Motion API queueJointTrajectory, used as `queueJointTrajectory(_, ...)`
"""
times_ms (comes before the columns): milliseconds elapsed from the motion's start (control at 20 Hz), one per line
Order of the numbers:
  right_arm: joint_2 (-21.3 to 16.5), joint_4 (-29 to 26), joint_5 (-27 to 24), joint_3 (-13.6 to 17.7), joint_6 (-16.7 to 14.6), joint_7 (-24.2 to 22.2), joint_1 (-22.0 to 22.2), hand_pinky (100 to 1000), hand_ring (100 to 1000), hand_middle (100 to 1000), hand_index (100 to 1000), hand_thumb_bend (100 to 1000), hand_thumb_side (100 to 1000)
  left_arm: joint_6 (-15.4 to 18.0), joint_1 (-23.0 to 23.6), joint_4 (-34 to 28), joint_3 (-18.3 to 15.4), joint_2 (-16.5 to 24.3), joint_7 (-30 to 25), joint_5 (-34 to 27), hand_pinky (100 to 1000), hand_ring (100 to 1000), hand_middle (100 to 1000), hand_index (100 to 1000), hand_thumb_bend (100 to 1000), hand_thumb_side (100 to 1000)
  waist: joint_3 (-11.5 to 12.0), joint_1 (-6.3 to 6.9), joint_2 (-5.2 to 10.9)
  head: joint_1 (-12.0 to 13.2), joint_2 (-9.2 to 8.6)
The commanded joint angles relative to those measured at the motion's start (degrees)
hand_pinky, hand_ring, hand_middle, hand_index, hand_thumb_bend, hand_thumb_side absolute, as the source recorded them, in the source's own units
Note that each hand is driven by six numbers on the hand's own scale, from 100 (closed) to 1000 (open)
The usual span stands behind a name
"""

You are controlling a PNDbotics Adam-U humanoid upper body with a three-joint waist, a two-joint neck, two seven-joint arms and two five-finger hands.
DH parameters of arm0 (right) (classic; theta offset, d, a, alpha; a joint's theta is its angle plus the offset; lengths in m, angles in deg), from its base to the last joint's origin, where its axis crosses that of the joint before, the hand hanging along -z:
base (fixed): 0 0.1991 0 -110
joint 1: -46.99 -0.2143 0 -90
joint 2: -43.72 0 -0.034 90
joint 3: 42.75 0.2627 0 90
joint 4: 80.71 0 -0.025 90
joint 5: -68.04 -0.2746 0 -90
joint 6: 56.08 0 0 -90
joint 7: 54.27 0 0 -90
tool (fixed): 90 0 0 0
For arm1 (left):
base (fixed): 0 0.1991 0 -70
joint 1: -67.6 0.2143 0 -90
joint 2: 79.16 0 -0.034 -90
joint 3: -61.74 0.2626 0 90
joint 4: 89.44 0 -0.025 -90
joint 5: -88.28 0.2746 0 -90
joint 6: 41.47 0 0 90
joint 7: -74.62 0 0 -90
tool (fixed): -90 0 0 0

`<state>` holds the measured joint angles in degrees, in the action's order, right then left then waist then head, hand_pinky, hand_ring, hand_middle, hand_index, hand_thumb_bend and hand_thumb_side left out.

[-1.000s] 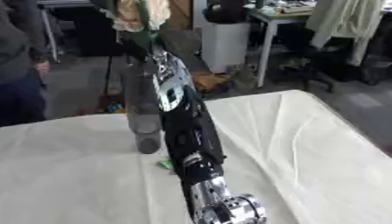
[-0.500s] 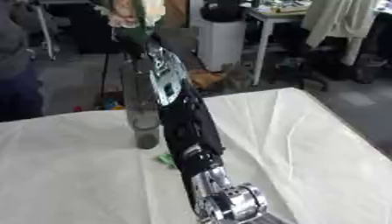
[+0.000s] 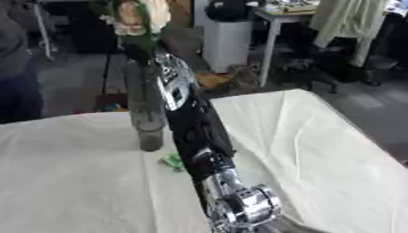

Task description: Arrange flowers into the vase.

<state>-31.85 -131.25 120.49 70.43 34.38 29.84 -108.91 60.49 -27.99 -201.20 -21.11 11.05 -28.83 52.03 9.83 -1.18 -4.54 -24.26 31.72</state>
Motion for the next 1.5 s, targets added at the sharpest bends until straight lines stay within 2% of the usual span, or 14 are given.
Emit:
queueJointTrajectory(50,-1.8,-0.1,-0.8,-0.5,-0.4,0.2,-0.8,859,850,593,621,100,705,-0.1,-0.3,-0.6,-0.5,1.3,0.0,0.0,627,536,452,694,744,729,-0.1,0.21,0.88,0.1,0.59)
queueJointTrajectory(150,-1.9,0.3,-0.5,-0.7,-0.6,-0.3,-0.5,865,856,607,681,178,697,-0.1,-0.2,-0.6,-0.5,1.3,0.0,0.0,627,536,451,694,744,729,-0.1,0.24,0.91,0.2,0.62)
queueJointTrajectory(300,-2.2,0.9,0.5,-1.1,-1.2,-1.7,0.0,883,866,634,782,328,765,-0.1,-0.1,-0.5,-0.5,1.3,-0.1,0.1,627,535,451,694,742,730,-0.2,0.29,0.91,0.1,0.67)
queueJointTrajectory(350,-2.4,1.1,1.0,-1.2,-1.5,-2.3,0.1,884,866,636,787,337,769,-0.1,-0.1,-0.5,-0.5,1.3,-0.1,0.1,627,535,451,694,742,730,-0.2,0.3,0.91,0.1,0.68)
queueJointTrajectory(400,-2.5,1.3,1.6,-1.3,-1.9,-2.9,0.3,895,872,654,831,416,805,-0.1,-0.1,-0.5,-0.5,1.3,-0.1,0.2,627,535,451,694,742,730,-0.2,0.31,0.9,0.2,0.68)
queueJointTrajectory(650,-3.0,1.6,3.9,-1.2,-2.8,-4.7,0.6,913,884,688,888,470,829,0.0,0.0,-0.5,-0.5,1.3,-0.1,0.3,627,535,451,694,741,730,-0.4,0.42,0.86,0.2,0.74)
queueJointTrajectory(800,-3.4,1.6,5.1,-1.0,-2.8,-5.2,0.8,932,902,748,911,491,832,0.1,0.1,-0.5,-0.5,1.3,-0.1,0.4,627,535,450,694,741,731,-0.4,0.49,0.87,0.2,0.74)
queueJointTrajectory(1100,-4.3,1.3,6.6,-0.4,-2.5,-5.2,0.8,966,953,840,926,492,844,0.1,0.3,-0.4,-0.5,1.3,-0.1,0.5,627,534,450,694,738,731,-0.6,0.54,0.93,0.2,0.66)
queueJointTrajectory(1500,-4.8,1.1,8.4,-0.2,-2.4,-5.5,0.8,1000,1000,914,949,543,862,0.2,0.4,-0.2,-0.5,1.2,-0.1,0.6,627,534,450,694,739,732,-0.7,0.65,1.04,0.3,0.55)
